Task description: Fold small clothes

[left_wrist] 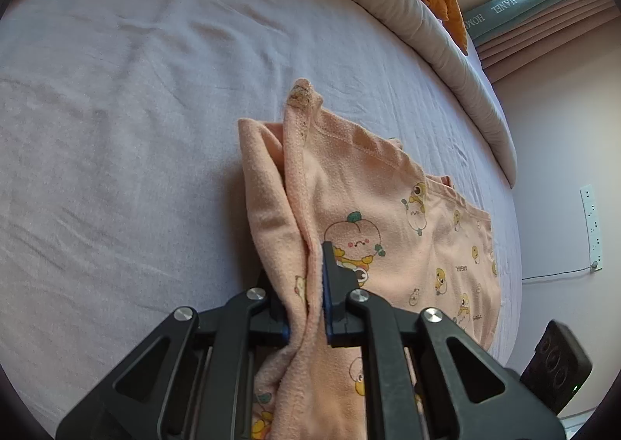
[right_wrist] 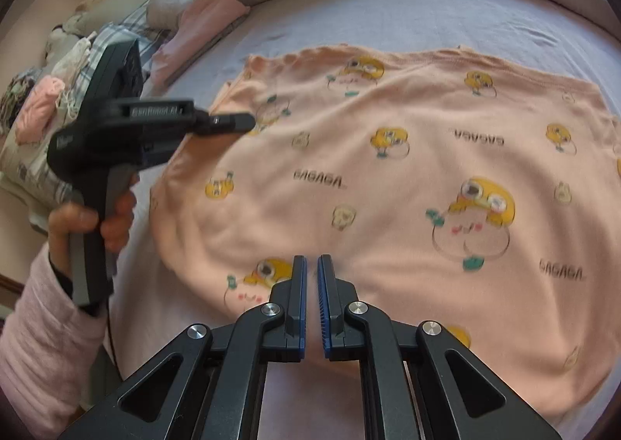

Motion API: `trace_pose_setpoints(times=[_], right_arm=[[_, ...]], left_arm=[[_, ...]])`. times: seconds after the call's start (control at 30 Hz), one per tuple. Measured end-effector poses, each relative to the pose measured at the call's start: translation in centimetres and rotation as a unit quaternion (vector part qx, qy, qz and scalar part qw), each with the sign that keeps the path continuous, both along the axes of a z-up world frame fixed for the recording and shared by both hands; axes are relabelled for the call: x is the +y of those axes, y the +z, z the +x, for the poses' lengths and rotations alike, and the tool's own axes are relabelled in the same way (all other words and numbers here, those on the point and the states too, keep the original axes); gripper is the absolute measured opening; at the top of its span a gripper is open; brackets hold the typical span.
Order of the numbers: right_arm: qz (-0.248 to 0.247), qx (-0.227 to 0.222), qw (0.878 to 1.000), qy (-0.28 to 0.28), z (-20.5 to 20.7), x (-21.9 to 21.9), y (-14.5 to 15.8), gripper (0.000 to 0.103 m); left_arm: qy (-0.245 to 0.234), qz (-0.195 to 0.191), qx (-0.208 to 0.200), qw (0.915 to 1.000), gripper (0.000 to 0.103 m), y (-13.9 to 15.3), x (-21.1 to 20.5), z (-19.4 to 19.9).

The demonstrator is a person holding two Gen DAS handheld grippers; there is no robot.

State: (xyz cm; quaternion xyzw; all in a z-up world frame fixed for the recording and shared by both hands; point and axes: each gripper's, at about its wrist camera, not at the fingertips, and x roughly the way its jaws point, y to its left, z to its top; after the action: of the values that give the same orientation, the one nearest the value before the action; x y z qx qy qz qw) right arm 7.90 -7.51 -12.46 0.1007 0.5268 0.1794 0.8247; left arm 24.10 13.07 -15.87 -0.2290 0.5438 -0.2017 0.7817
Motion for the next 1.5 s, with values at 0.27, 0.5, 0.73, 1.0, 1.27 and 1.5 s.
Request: trace_pose_setpoints(times=[0.27,0.5,0.73,1.0,1.27,1.5], right_arm=[[0.059,0.006,0.998,-0.014,-2.7,-2.0,-0.2,0.009],[0.24,-0.009,0.965,-0.104,-2.2,-8.2,0.3,0.045],[0.343,-0.008,0.926,-0.158,0.7,-12.2,-0.5,0.049],[0.441,0.041,0.869,-0.22,2.6,-15.2,-3.8,0.06],[0.471,0.065,0.855,-0.21,1.6,-16.5,-5.0,0.06],[0.445,0.069,0.869,-0.206,2.3,-16.2,-4.7,0.06]], left_arm=[[0.009,-0.007,-0.008,0.9999,0.007,1.9,-0.6,-0.8],[-0.016,0.004,-0.049,0.9986,0.007,6.0,-3.5,-2.4],[-0.085,0.055,-0.078,0.9918,0.009,8.4,-10.8,-3.7],[-0.153,0.1,-0.047,0.982,0.018,5.3,-19.0,-4.3],[-0.188,0.097,-0.051,0.976,0.033,4.9,-21.2,-5.5],[-0.181,0.065,-0.048,0.9802,0.033,5.8,-18.8,-6.7]])
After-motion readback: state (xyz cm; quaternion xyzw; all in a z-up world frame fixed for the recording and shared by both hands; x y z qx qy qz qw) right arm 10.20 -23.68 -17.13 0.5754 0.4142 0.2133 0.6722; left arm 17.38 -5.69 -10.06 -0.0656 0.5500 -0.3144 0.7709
